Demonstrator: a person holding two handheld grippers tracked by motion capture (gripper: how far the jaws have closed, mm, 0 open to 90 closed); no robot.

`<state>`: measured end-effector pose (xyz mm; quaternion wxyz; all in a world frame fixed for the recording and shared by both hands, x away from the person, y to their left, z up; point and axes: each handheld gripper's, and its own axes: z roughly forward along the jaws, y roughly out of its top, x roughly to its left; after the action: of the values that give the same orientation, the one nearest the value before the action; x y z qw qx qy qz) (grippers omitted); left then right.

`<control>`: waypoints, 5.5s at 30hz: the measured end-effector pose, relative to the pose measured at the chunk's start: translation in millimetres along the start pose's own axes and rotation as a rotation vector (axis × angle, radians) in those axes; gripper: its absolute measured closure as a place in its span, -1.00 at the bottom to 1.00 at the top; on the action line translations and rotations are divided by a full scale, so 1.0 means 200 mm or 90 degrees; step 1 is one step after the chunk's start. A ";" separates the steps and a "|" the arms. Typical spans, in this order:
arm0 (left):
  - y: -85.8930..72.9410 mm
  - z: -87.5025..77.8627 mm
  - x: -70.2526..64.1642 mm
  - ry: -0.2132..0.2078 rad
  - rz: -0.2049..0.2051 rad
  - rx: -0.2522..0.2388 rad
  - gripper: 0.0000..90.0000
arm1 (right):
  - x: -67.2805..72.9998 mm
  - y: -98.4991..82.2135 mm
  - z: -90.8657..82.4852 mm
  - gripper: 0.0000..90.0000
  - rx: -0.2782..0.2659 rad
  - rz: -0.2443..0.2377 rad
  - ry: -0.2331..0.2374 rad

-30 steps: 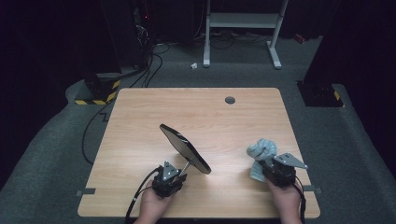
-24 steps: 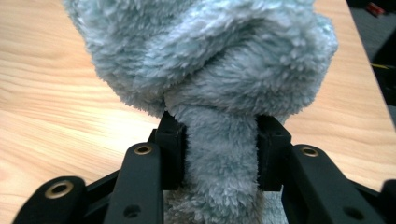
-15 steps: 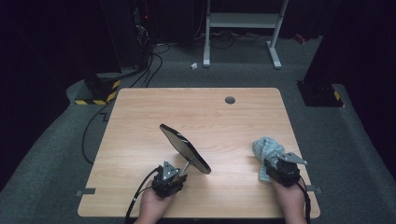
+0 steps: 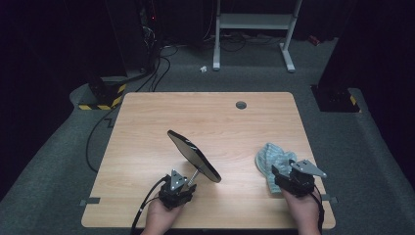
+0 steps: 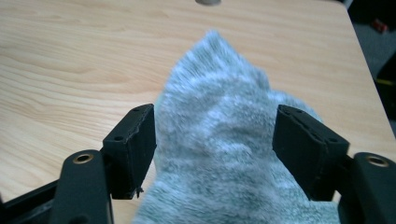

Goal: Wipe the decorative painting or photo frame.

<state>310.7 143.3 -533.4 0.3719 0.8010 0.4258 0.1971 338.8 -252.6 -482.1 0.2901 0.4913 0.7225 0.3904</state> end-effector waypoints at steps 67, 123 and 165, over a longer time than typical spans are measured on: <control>-0.01 -0.01 0.15 0.061 -0.056 0.001 0.04 | 0.40 -0.13 0.08 -0.19 0.052 -0.086 0.173; 0.03 0.04 0.36 0.122 -0.110 0.021 -0.35 | 0.37 -0.19 0.00 -0.23 0.061 -0.067 0.153; -0.02 -0.26 0.06 -0.036 -0.056 -0.025 -0.93 | 0.48 -0.07 0.18 -0.49 0.058 -0.069 0.168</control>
<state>282.5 176.8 -504.1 0.4077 0.7792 0.4461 0.1662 327.6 -154.7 -516.4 0.1906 0.4084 0.7970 0.4021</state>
